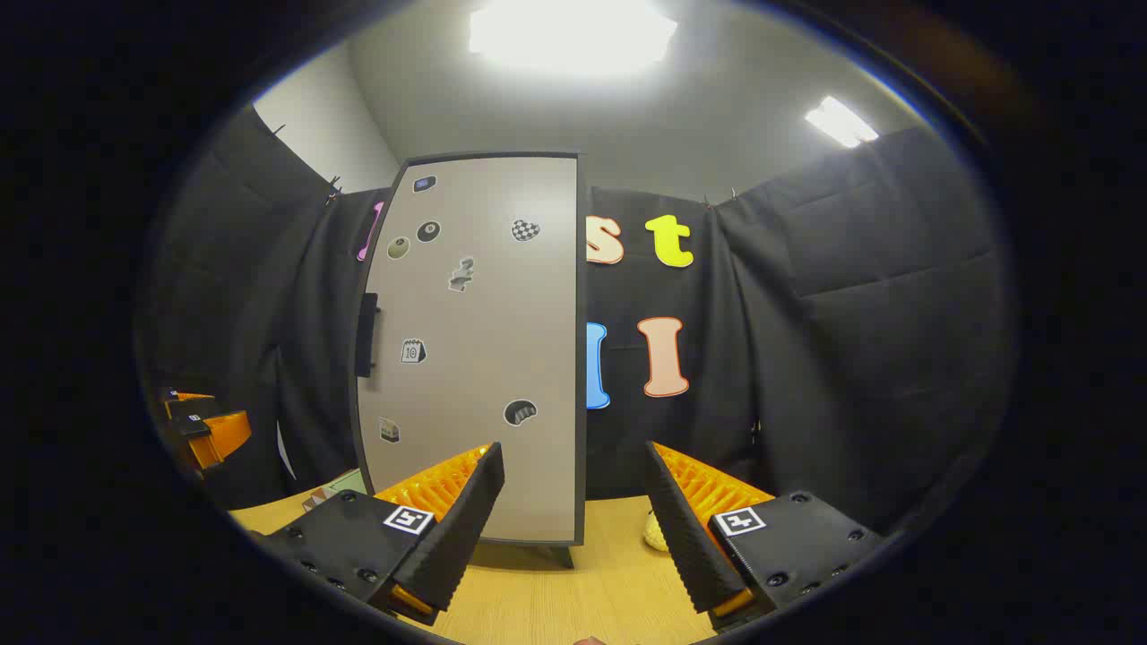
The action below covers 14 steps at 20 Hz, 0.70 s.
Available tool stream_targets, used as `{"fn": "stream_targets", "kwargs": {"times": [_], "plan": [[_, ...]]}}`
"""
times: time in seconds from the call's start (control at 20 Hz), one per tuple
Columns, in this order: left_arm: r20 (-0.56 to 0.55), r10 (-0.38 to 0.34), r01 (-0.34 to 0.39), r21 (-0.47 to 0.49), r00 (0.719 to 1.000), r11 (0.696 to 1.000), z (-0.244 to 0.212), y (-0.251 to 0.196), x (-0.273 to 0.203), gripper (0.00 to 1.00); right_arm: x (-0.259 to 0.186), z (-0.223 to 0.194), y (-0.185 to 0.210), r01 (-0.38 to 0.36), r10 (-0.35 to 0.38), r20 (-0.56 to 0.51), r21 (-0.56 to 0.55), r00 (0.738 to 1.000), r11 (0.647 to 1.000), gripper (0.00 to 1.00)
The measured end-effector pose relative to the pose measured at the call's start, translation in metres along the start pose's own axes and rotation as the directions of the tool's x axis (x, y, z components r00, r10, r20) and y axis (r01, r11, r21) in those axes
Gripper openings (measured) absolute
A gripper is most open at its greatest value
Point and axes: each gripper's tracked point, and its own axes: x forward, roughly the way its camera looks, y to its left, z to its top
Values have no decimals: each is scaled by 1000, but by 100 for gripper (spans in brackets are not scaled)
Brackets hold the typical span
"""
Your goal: Open the cabinet door with the right hand, grasp the bottle in the cabinet with the left hand and place it on the coaster, then close the cabinet door with the right hand.
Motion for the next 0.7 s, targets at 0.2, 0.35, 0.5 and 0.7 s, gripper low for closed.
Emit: {"fn": "stream_targets", "kwargs": {"times": [0.2, 0.35, 0.5, 0.7], "plan": [[7, 0, 0, 6, 1000, 1000, 2, 0, 0, 87, 2, 2, 3, -3, 3, 6, 3, 1000, 1000, 98], [12, 2, -2, 9, 1000, 1000, 3, 2, 0, 87, 4, 4, 5, -5, 5, 6, 9, 1000, 1000, 98], [11, 3, -3, 7, 1000, 1000, 4, 4, 1, 87, 6, 5, 6, -7, 7, 8, 12, 1000, 1000, 98], [11, 4, -4, 8, 1000, 1000, 3, 6, 2, 87, 9, 7, 9, -11, 11, 11, 13, 1000, 1000, 98]]}}
